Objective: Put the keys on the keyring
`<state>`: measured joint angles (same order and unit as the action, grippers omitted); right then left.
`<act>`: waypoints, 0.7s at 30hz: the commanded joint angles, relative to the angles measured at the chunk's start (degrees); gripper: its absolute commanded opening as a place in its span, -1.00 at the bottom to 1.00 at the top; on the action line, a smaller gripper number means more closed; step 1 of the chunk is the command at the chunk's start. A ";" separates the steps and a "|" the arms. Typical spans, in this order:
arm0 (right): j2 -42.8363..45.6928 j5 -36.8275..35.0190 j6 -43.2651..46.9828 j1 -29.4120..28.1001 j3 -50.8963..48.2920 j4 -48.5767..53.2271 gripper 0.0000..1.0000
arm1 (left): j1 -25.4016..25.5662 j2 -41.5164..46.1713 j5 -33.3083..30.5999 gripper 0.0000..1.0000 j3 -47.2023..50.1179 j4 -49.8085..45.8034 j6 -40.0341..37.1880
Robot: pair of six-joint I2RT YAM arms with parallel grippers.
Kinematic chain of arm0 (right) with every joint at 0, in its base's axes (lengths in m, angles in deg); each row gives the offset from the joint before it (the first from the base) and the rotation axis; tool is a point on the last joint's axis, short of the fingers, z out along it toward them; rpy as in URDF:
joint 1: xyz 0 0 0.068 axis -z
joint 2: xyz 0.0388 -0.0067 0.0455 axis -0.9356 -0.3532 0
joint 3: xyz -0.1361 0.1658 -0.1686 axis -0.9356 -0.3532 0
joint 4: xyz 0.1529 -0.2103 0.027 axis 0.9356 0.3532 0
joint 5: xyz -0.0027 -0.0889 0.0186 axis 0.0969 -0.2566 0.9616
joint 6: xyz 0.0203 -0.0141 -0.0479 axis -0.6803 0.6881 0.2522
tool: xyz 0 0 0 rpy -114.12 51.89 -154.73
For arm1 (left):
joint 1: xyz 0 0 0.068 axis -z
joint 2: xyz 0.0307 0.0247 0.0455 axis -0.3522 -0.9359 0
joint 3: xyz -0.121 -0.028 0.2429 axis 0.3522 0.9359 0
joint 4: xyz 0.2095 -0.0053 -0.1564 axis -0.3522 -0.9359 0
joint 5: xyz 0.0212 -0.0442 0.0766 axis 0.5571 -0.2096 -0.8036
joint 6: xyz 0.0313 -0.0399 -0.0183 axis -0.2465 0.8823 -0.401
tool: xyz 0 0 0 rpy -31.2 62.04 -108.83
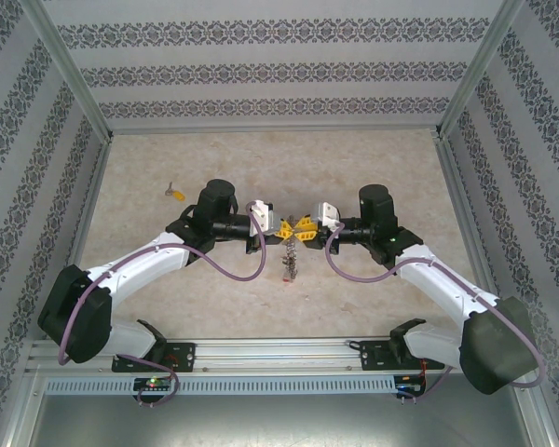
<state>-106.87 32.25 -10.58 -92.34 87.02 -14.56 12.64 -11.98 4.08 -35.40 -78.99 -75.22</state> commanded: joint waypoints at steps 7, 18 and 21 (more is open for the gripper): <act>1.16 3.99 1.06 -0.62 1.17 0.22 -0.95 | 0.10 -0.79 1.45 -1.00 -2.35 1.17 -0.34; 1.21 4.13 1.89 -0.70 1.51 0.91 -0.83 | 0.12 -1.29 1.01 -1.00 -2.57 0.78 -0.17; 1.01 4.13 1.66 -0.75 1.52 0.64 -0.80 | 0.16 -1.47 1.10 -1.00 -2.75 0.32 -0.32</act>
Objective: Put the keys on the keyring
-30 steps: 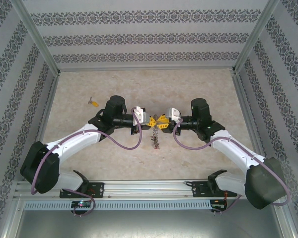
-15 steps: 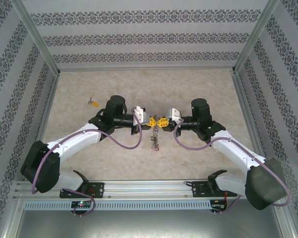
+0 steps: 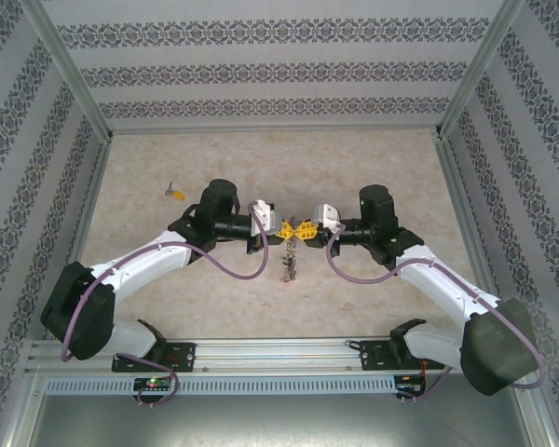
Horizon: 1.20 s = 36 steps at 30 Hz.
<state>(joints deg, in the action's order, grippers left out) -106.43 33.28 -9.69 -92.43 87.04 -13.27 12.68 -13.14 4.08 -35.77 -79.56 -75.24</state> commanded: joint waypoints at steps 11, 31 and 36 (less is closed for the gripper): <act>0.29 -2.15 3.79 -1.39 2.20 2.64 -1.00 | 0.04 -1.03 -1.45 -0.53 -3.45 0.97 2.95; 1.57 -40.34 15.91 -11.71 3.03 10.27 -1.00 | -17.09 4.87 -55.53 0.99 -10.99 -33.84 52.47; 0.37 -37.20 15.16 -11.00 3.05 9.71 -1.00 | -26.29 0.08 -54.86 0.99 -12.54 -41.60 60.88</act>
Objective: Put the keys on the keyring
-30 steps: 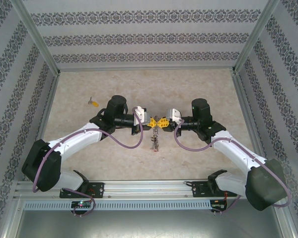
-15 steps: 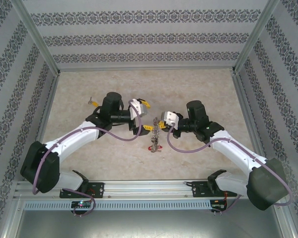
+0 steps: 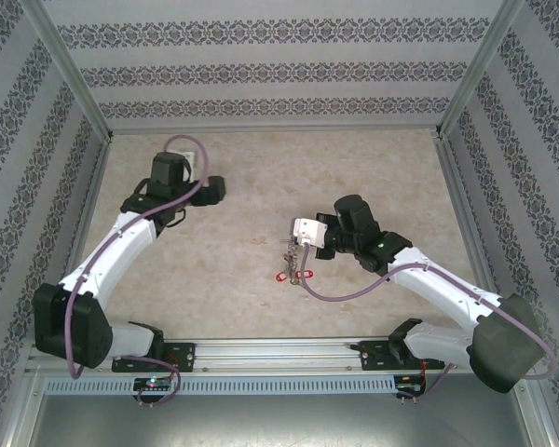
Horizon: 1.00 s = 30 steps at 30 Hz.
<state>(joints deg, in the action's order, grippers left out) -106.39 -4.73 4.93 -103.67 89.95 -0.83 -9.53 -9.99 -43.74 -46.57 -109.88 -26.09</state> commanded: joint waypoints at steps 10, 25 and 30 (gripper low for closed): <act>-4.60 4.79 0.03 0.49 3.53 -1.49 -1.00 | -11.38 -24.57 -0.98 0.69 -19.09 -26.38 19.92; -4.94 4.33 -0.31 0.95 4.50 0.00 -1.00 | -17.24 -58.97 -3.50 0.25 -56.74 -35.49 18.67; -4.28 3.85 -0.05 1.12 5.00 0.86 -1.00 | -17.01 -63.43 1.91 -0.02 -59.38 -36.64 21.18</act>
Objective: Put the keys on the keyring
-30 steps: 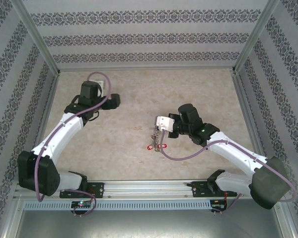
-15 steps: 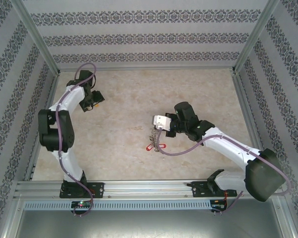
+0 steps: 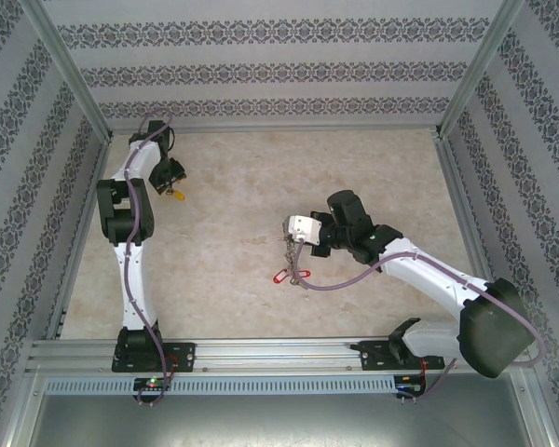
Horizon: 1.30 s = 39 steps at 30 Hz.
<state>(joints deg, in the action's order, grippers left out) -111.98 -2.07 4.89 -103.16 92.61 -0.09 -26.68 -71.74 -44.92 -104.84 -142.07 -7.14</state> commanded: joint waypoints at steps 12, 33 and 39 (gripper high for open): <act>4.59 1.29 -0.66 1.50 0.92 0.27 -1.00 | 7.94 13.77 6.33 -0.29 25.00 0.69 3.73; 10.21 1.11 -2.76 0.71 -2.01 1.81 -1.00 | 12.48 31.22 19.56 -0.35 34.50 -2.76 -19.97; 10.09 2.69 -2.16 0.80 -1.80 2.73 -1.00 | 13.23 29.69 17.41 0.00 37.27 -5.74 -27.17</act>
<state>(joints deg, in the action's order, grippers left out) -102.71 -1.85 3.19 -102.09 91.00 3.13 -13.90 -41.23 -27.72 -69.06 -143.23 -27.05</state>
